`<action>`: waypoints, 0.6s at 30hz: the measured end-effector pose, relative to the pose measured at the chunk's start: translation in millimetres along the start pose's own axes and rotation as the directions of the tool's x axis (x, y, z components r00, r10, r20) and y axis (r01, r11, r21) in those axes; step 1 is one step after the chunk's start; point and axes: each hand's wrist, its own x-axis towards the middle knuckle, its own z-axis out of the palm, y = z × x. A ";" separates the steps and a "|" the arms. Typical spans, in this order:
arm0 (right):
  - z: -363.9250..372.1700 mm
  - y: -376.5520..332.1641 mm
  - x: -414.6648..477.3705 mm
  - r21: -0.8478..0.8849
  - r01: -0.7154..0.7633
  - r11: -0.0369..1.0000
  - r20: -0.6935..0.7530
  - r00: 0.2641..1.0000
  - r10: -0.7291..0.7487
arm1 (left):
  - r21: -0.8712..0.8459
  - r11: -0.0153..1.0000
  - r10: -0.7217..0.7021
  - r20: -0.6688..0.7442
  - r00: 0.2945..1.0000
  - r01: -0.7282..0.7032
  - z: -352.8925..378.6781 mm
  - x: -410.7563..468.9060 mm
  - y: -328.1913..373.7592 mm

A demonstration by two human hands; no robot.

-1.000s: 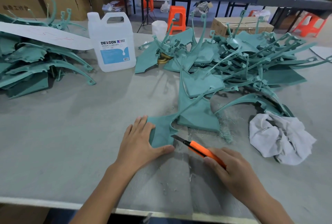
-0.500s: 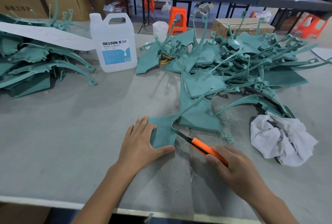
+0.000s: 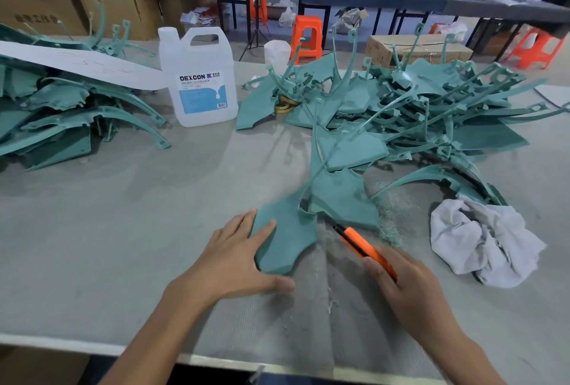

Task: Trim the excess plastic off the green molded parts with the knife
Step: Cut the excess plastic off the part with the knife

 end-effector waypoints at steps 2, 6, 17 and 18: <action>1.1 1.4 -5.2 0.057 -0.030 0.998 -0.032 0.999 0.032 | 0.019 1.000 0.014 0.017 1.000 -0.015 3.4 -9.7 -5.0; -2.2 -4.4 -17.2 0.138 -0.063 0.988 -0.067 0.995 0.073 | -0.048 0.998 0.027 -0.207 0.978 -0.038 18.0 -18.3 -3.6; 19.1 -51.5 -22.5 0.345 -0.037 0.938 0.087 0.996 0.007 | -0.468 0.872 -0.089 -0.437 0.895 -0.142 17.4 -7.8 9.8; 20.3 -53.5 -22.6 0.361 -0.043 0.932 0.093 0.996 0.011 | -0.476 0.866 -0.087 -0.440 0.894 -0.150 17.9 -7.5 9.4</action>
